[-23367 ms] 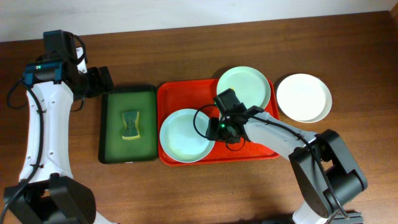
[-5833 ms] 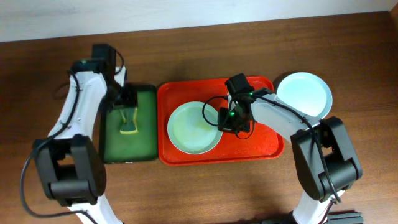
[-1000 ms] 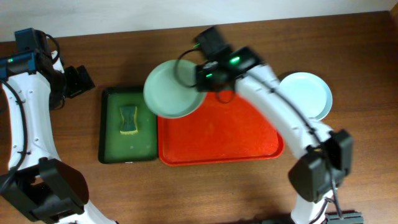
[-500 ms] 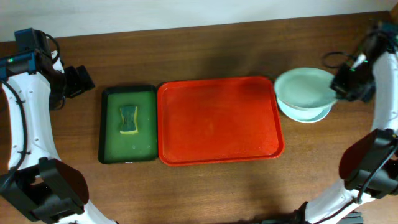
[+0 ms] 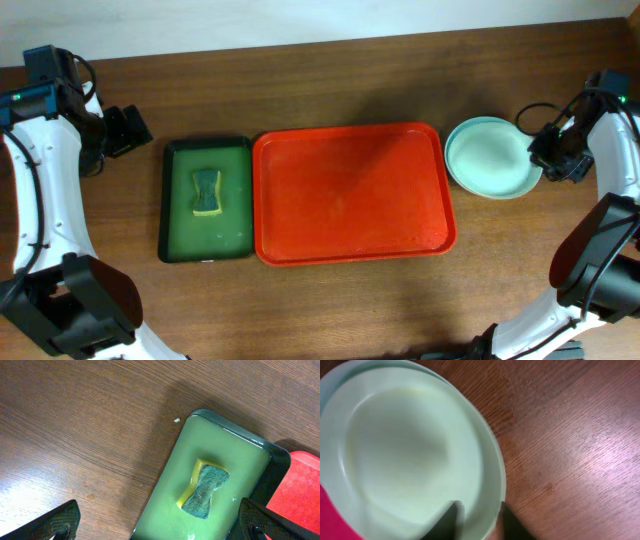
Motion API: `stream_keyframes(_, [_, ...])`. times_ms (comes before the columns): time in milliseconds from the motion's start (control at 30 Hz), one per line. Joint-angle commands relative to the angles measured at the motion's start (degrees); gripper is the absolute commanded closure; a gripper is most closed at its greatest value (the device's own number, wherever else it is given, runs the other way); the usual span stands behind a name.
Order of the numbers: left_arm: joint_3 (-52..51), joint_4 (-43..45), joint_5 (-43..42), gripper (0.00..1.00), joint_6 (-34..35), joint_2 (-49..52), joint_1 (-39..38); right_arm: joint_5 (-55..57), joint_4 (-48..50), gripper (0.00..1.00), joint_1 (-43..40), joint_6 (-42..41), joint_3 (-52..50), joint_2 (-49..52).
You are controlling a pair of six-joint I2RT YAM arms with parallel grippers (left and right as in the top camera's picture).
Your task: Clean dirty plates on tray and stack at the side
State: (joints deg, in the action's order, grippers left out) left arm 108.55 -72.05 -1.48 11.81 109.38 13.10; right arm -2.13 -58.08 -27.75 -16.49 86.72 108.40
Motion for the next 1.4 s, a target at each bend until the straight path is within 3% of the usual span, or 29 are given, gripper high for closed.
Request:
stream_keyframes(0, [0.46, -0.07, -0.22, 0.01, 0.17, -0.76, 0.15, -0.42, 0.92, 0.33, 0.37, -0.42, -0.15, -1.2])
stream_keyframes(67, [0.46, -0.07, -0.22, 0.01, 0.17, -0.76, 0.13, -1.84, -0.42, 0.26, 0.37, 1.03, -0.15, -1.2])
stream_keyframes(133, [0.44, -0.07, -0.22, 0.01, 0.17, -0.76, 0.13, -6.95, -1.38, 0.27, 0.44, 6.97, -0.13, -1.25])
stream_keyframes(267, [0.46, -0.07, -0.22, 0.01, 0.17, -0.76, 0.15, -8.76, -4.33, 0.29, 2.43, 10.62, -0.15, -1.31])
stream_keyframes(300, [0.46, -0.07, -0.22, 0.01, 0.17, -0.76, 0.13, -9.25, -5.64, 0.23, 3.39, 12.39, -0.15, -1.31])
stream_keyframes(333, [0.46, -0.07, -0.22, 0.01, 0.17, -0.76, 0.13, -9.2, -8.26, 0.02, 4.63, 13.09, -0.15, -1.29])
stream_keyframes(1067, [0.46, -0.07, -0.22, 0.01, 0.17, -0.76, 0.13, -9.27, -7.89, 0.02, 6.8, 13.09, -0.2, -2.6])
stream_keyframes(1200, [0.46, -0.07, -0.22, 0.01, 0.17, -0.76, 0.15, -9.25, -7.91, 0.02, 6.8, 13.09, -0.2, -12.09])
stream_keyframes(1367, [0.46, -0.07, -0.22, 0.01, 0.17, -0.76, 0.15, -9.27, -7.91, 0.02, 6.8, 13.09, -0.2, -32.3])
